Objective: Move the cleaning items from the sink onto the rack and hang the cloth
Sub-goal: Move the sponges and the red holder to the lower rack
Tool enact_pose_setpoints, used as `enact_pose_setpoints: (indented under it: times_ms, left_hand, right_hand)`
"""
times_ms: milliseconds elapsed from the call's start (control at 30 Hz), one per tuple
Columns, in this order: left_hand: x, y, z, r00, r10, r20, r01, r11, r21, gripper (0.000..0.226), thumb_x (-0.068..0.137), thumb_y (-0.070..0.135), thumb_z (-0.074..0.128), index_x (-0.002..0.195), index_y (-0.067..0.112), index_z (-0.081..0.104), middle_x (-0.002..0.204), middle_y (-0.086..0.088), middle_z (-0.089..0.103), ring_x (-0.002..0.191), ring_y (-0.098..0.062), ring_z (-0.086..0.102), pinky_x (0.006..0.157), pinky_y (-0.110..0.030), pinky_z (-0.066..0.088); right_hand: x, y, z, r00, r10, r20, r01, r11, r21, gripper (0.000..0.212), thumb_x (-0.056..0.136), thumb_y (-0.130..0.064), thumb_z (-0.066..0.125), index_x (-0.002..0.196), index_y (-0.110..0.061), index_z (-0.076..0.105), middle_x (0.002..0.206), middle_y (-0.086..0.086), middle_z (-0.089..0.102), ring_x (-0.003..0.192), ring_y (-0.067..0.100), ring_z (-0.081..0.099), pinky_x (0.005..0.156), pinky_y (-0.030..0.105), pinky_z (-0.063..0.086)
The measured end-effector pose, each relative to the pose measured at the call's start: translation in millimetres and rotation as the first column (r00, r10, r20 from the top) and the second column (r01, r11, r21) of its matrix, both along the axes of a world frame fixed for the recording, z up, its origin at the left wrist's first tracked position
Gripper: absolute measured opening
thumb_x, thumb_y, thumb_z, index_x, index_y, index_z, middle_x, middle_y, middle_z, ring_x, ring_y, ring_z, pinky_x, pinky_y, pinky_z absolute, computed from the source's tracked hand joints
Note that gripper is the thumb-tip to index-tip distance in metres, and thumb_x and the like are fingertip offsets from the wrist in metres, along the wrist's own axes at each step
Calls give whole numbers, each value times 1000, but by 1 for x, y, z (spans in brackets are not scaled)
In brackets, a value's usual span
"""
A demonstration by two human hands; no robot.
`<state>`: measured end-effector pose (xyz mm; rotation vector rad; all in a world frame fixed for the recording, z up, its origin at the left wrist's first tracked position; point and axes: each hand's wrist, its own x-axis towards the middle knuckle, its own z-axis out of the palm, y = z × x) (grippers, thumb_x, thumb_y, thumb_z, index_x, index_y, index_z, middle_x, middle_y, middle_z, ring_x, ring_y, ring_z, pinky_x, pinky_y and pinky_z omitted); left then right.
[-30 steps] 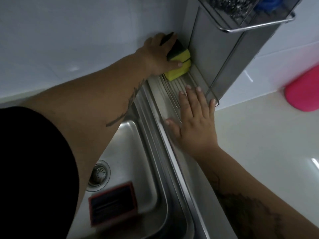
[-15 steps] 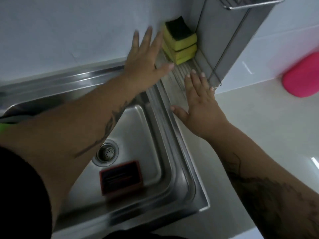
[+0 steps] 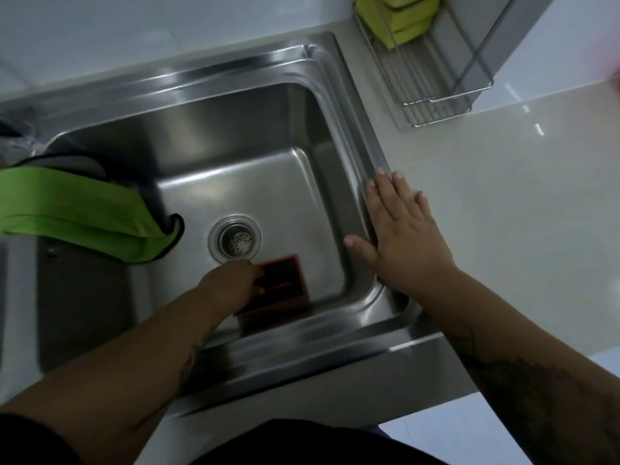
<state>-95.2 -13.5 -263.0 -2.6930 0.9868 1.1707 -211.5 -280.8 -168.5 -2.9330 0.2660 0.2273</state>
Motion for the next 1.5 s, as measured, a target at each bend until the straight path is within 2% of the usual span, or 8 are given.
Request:
enact_pose_setpoints:
  times_ms: [133,267,367,633,1067,1167,1367,1500]
  left_hand:
    - [-2,-3,2,995,81,-61,-80,997,20,39,88,37,63,124,23,63,116,-5,67,103,-23,64,83,-32,49]
    - [20,-27,51,932,281,-227,-311,945,-104,20,88,35,65,101,20,68,83,0,69,76,-15,64,63,-24,44]
    - [39,-62,115,744,464,-482,-619,751,-232,7,95,23,58,88,23,61,72,6,67,64,-8,63,62,-23,44]
    - [55,-208,239,442,349,-826,-884,325,-336,11,98,25,53,105,18,57,78,0,77,62,-9,73,46,-17,53]
    - [71,-348,232,336,558,-759,-938,272,-215,18,103,18,41,90,11,52,82,-2,65,69,-10,63,39,-14,48]
    - [78,-349,219,315,581,-750,-946,252,-202,14,103,18,40,109,13,52,86,-2,64,70,-11,62,50,-18,52]
    - [82,-357,199,463,678,-571,-885,386,-261,47,99,21,51,143,8,38,142,-9,53,117,-20,62,74,-32,56]
    - [88,-355,200,595,685,-420,-803,530,-274,57,95,37,55,139,3,41,119,-13,69,76,-16,66,60,-22,52]
  right_hand:
    - [1,0,-3,1000,-6,2,6,1000,-8,85,91,-66,22,153,-11,3,162,7,-9,147,22,-14,115,42,-7]
    - [-4,-4,0,999,-42,24,39,994,103,91,85,-70,18,154,-13,1,162,5,-11,144,16,-19,115,40,-7]
    - [-12,-20,9,990,-143,13,136,961,240,92,85,-73,20,153,-16,-3,162,4,-11,147,19,-16,115,41,-5]
    - [-31,-80,4,999,-43,8,42,996,84,80,90,-68,8,153,-19,-1,158,-2,-13,144,13,-17,120,40,-4]
    - [-32,-85,2,998,-33,63,23,988,150,81,92,-68,14,153,-18,-4,162,1,-9,146,17,-19,117,38,-12]
    - [-32,-86,2,999,-25,40,18,987,157,82,91,-70,12,152,-19,-9,161,-1,-15,145,16,-24,115,37,-16]
    - [-31,-86,1,999,-19,33,14,987,158,83,91,-71,11,152,-19,-9,161,-1,-15,145,16,-24,115,38,-15]
    - [-31,-86,0,999,-30,34,25,988,155,83,91,-71,12,153,-19,-6,161,-1,-12,145,15,-23,117,38,-12]
